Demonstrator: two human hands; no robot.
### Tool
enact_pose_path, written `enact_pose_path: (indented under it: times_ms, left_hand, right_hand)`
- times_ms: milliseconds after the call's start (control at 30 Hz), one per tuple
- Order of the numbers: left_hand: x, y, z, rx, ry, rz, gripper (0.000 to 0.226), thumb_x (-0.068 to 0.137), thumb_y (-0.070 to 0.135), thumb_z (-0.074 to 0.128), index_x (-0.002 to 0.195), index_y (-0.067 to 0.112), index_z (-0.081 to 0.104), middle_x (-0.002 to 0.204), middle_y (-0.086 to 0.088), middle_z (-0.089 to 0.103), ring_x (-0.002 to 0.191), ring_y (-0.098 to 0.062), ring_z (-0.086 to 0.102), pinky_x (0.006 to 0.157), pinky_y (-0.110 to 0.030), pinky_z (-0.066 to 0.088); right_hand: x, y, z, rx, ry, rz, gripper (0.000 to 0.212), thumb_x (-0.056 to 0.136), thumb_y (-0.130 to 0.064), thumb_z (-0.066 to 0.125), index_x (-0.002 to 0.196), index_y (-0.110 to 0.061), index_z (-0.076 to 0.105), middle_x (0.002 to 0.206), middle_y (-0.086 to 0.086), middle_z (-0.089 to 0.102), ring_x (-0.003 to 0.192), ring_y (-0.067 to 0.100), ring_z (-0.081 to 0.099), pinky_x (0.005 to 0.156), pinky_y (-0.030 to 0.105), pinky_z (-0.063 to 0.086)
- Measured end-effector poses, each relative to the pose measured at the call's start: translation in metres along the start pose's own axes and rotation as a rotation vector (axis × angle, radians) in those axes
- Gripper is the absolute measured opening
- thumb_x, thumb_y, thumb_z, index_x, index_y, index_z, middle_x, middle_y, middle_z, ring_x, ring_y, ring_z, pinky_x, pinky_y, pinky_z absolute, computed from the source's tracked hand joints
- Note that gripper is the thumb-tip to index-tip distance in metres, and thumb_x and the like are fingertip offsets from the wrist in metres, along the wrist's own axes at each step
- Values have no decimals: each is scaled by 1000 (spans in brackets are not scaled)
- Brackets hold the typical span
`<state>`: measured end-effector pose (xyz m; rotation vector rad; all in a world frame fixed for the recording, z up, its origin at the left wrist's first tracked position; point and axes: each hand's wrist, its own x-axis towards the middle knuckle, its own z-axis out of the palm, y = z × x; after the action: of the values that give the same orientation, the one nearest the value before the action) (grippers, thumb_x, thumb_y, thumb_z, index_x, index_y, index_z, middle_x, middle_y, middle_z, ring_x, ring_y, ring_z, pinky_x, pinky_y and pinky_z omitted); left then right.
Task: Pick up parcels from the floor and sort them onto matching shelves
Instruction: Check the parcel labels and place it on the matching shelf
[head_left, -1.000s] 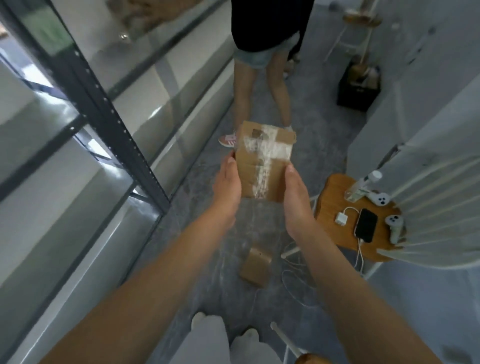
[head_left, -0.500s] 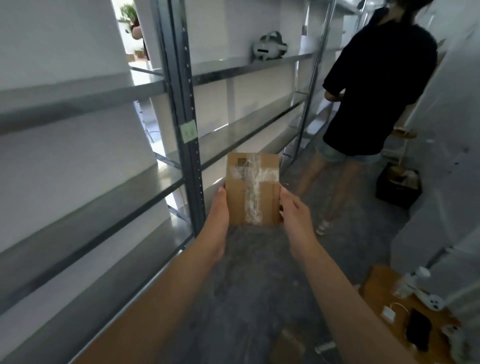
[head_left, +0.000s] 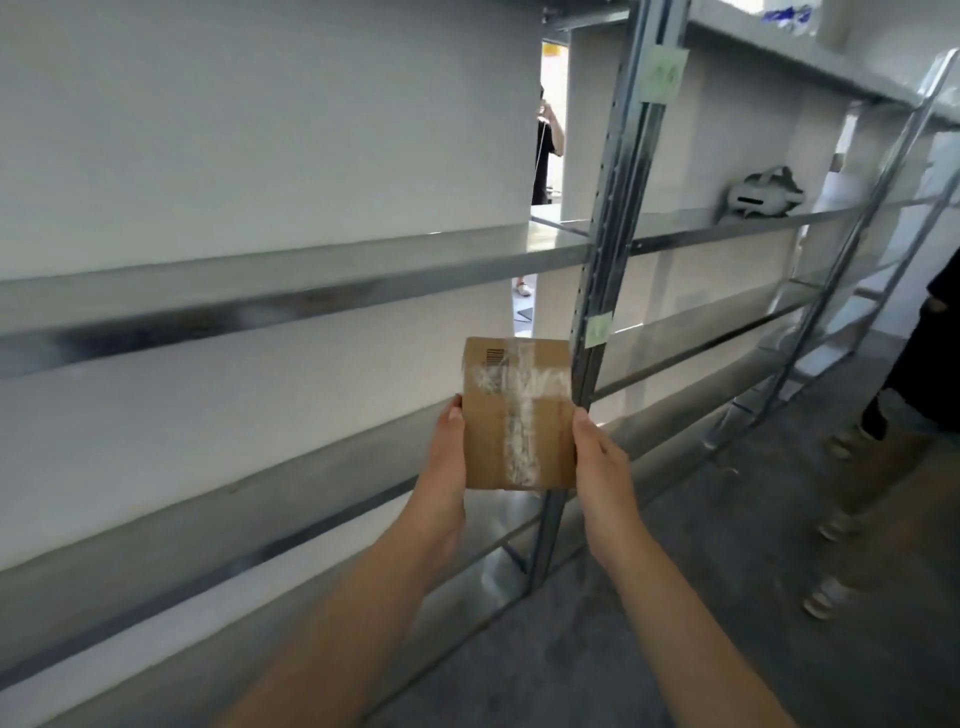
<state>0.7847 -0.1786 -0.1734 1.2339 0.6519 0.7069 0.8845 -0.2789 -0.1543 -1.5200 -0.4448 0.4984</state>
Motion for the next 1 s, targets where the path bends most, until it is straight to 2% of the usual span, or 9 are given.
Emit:
enact_pose_path:
  times_ms: [100, 167, 233, 333, 433, 567, 633, 767, 1000]
  left_hand:
    - [-9, -1, -37, -70, 80, 1, 46, 109, 55, 22, 133, 40, 58, 134, 6, 69, 127, -12, 61, 119, -41, 38]
    - [-15, 1, -59, -103, 134, -15, 44, 109, 57, 23, 130, 43, 59, 134, 7, 68, 129, -12, 59, 122, -43, 34]
    - [-20, 5, -80, -114, 175, -9, 46, 108, 59, 24, 137, 44, 56, 138, 9, 66, 134, -13, 56, 125, -48, 29]
    - [-29, 14, -109, -99, 245, 9, 45, 107, 60, 24, 138, 46, 55, 137, 9, 67, 131, -14, 58, 123, -51, 33]
    - [-41, 23, -132, -88, 295, 38, 46, 108, 57, 24, 140, 42, 54, 133, 8, 69, 125, -12, 61, 112, -39, 43]
    - [-55, 39, -154, -103, 374, 76, 45, 110, 53, 24, 140, 40, 55, 130, 8, 70, 123, -10, 61, 103, -32, 44]
    - [-63, 47, -164, -110, 433, 97, 45, 110, 53, 25, 138, 39, 58, 128, 8, 72, 124, -12, 61, 100, -31, 47]
    - [-78, 61, -178, -110, 490, 146, 49, 109, 56, 28, 144, 36, 54, 139, 3, 66, 132, -18, 57, 118, -47, 41]
    - [-91, 74, -188, -44, 560, 206, 45, 105, 60, 35, 142, 43, 54, 135, 10, 68, 130, -12, 60, 115, -45, 46]
  right_hand:
    - [-8, -2, 38, -20, -55, 14, 37, 107, -42, 40, 131, -24, 62, 102, -10, 65, 86, -1, 59, 81, 17, 45]
    - [-12, -1, 60, -42, -112, 34, 37, 106, -44, 39, 130, -25, 59, 105, -8, 62, 95, 10, 59, 92, 24, 43]
    - [-17, -2, 81, -57, -185, 43, 30, 107, -45, 36, 123, -29, 57, 106, -8, 59, 99, 11, 55, 94, 28, 41]
    - [-21, -1, 108, -90, -284, 34, 25, 108, -44, 34, 113, -32, 56, 99, -13, 59, 92, 5, 55, 93, 26, 42]
    - [-25, -2, 132, -103, -377, 5, 28, 108, -42, 32, 109, -34, 59, 100, -15, 64, 86, -5, 57, 76, 11, 45]
    - [-32, -12, 160, -141, -501, -50, 40, 108, -45, 29, 131, -32, 60, 100, -21, 64, 85, -10, 57, 57, 4, 46]
    - [-38, -20, 174, -139, -566, -73, 42, 107, -46, 28, 133, -34, 59, 105, -21, 65, 86, -10, 58, 57, 5, 48]
    - [-44, -32, 196, -114, -651, -128, 46, 107, -48, 28, 137, -33, 59, 103, -24, 64, 88, -12, 59, 58, 4, 48]
    - [-52, -41, 206, -66, -735, -175, 45, 103, -55, 32, 129, -34, 63, 115, -14, 70, 101, -2, 65, 70, 10, 51]
